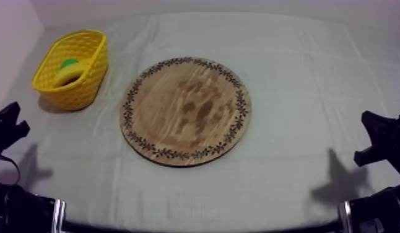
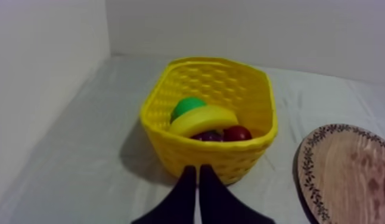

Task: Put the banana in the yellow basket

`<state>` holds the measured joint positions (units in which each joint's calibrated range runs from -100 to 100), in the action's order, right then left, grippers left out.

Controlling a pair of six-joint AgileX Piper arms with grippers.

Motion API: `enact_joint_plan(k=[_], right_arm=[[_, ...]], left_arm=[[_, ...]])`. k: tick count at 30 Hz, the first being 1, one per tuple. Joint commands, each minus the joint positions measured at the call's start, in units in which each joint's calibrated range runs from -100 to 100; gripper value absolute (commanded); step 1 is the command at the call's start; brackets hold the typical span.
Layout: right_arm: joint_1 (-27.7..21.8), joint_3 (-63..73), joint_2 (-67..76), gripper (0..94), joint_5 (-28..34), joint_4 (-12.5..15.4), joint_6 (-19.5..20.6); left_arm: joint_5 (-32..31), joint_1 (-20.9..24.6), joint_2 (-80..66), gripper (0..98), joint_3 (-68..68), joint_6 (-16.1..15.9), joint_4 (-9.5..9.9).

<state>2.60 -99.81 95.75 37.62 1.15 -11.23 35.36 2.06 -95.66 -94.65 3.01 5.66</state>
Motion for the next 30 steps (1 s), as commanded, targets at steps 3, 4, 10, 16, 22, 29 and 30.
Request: enact_joint_plan(k=[3, 4, 10, 16, 22, 29, 30], right_arm=[[0.00, 0.03, 0.00, 0.3, 0.04, 0.00, 0.02], [0.00, 0.03, 0.00, 0.3, 0.04, 0.00, 0.02], [0.00, 0.03, 0.00, 0.3, 0.04, 0.00, 0.02], [0.00, 0.03, 0.00, 0.3, 0.04, 0.00, 0.02], [0.00, 0.03, 0.00, 0.3, 0.04, 0.00, 0.02], [0.00, 0.03, 0.00, 0.3, 0.04, 0.00, 0.02], [0.00, 0.03, 0.00, 0.3, 0.04, 0.00, 0.02]], left_arm=[[-0.24, -0.13, -2.15, 0.0, -2.99, -0.40, -0.44], [-0.03, -0.15, -2.70, 0.0, -3.36, -0.60, -0.73], [0.13, -0.23, -3.92, 0.0, -4.33, -1.69, -2.15], [-2.11, -0.40, -4.06, 0.0, -5.10, -1.78, -2.21], [-2.49, 0.08, -4.08, 0.0, -5.19, -2.05, -2.28], [-2.53, 0.48, -4.08, 0.0, -5.13, -2.49, -2.48], [-2.53, 0.55, -4.08, 0.0, -5.13, -2.64, -2.49]])
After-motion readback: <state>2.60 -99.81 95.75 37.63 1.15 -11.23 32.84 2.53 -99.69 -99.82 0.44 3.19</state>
